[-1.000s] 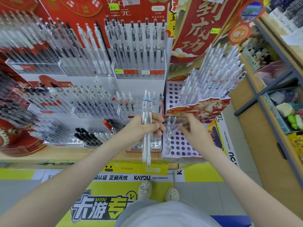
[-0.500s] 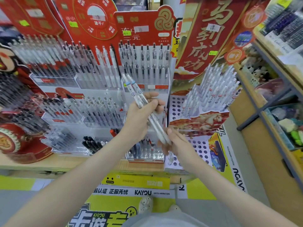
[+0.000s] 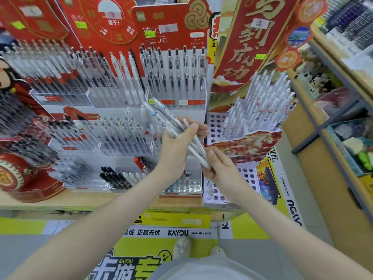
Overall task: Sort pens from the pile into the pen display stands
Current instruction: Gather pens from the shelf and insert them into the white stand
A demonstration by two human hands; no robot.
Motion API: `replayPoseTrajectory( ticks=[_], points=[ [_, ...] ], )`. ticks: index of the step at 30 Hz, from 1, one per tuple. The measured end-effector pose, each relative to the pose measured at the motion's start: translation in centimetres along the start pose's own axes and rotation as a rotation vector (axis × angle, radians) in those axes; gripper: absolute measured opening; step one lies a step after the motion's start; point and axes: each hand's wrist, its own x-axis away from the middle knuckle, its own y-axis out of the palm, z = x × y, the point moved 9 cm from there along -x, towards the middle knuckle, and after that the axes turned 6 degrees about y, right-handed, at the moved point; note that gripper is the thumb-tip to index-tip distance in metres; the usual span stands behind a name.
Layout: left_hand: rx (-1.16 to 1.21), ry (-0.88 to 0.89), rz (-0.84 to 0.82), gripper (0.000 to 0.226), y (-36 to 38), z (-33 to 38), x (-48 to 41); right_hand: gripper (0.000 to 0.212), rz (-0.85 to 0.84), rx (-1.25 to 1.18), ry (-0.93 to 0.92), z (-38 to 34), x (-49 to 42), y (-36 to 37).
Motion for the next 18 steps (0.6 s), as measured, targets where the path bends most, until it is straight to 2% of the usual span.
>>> replayPoseTrajectory(
  ticks=[3,6,7,8,10,14,18],
  points=[
    [-0.038,-0.04,-0.004,0.016,0.4,-0.5,0.3,0.027,-0.008,0.227,-0.044,-1.1,0.4,0.2],
    [-0.222,-0.141,-0.007,0.022,0.3,-1.1,0.0,0.021,-0.007,0.84,-0.128,-2.5,0.8,0.6],
    [-0.272,-0.185,-0.037,0.023,0.3,-1.3,-0.1,0.019,0.02,0.96,-0.16,-3.2,0.9,0.3],
    [-0.307,-0.226,-0.086,0.023,0.5,-1.4,-0.3,0.016,0.069,0.969,-0.201,-4.2,1.2,-0.1],
    [-0.352,-0.286,-0.197,0.021,1.2,-1.4,-0.4,0.012,0.16,0.787,-0.263,-6.3,1.6,-1.2],
    [-0.386,-0.343,-0.294,0.015,2.1,-1.1,-0.5,0.036,0.105,0.372,-0.25,-7.0,1.5,-1.9],
    [-0.457,-0.363,-0.464,0.016,3.2,-2.0,0.6,0.006,0.142,0.179,-0.247,-7.3,1.4,-2.4]
  ],
)
